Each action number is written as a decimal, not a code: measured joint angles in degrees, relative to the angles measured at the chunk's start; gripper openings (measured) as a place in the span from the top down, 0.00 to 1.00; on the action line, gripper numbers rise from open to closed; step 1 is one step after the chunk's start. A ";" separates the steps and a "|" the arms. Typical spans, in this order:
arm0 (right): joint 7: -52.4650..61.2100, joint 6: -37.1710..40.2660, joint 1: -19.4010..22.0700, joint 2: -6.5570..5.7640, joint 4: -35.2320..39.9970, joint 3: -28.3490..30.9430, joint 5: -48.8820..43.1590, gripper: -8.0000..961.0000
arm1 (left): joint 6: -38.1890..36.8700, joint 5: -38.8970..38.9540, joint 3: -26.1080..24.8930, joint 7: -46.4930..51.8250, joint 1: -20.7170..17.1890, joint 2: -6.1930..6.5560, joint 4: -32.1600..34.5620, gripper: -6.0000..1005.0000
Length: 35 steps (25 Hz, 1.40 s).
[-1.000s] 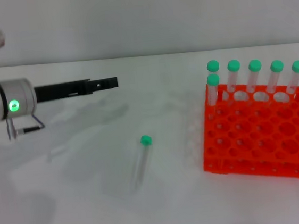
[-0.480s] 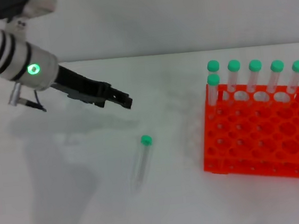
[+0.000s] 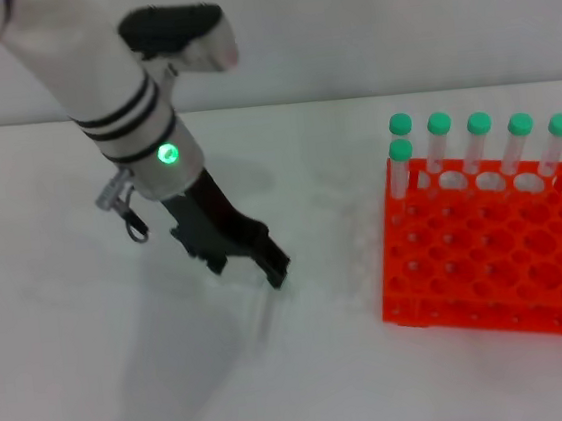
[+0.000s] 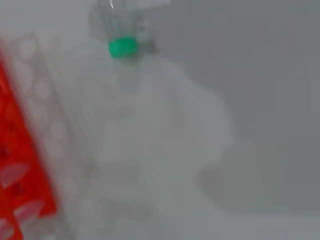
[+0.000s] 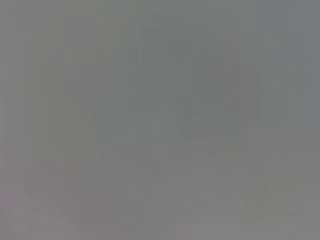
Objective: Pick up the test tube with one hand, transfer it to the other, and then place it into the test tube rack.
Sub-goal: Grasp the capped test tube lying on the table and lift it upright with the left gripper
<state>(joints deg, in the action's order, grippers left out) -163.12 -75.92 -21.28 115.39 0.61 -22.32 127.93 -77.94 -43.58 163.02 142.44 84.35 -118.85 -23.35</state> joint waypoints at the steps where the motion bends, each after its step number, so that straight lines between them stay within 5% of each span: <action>1: 0.00 0.37 0.01 -0.02 0.25 0.00 0.00 0.10 | 0.17 -0.81 0.01 1.96 0.19 0.00 1.33 0.14; 32: 1.40 3.31 0.23 -1.95 2.55 -0.78 -0.42 0.10 | 8.35 -4.26 -0.09 19.89 -3.77 -0.20 12.68 0.29; 35: 2.03 3.29 0.35 -2.12 2.55 -0.80 -0.44 0.10 | 8.41 -5.72 -0.08 21.34 -3.57 -0.21 13.35 0.38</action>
<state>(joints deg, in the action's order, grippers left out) -161.09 -72.63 -20.93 113.27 3.16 -23.12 127.50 -69.54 -49.29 162.94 163.77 80.77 -119.06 -10.00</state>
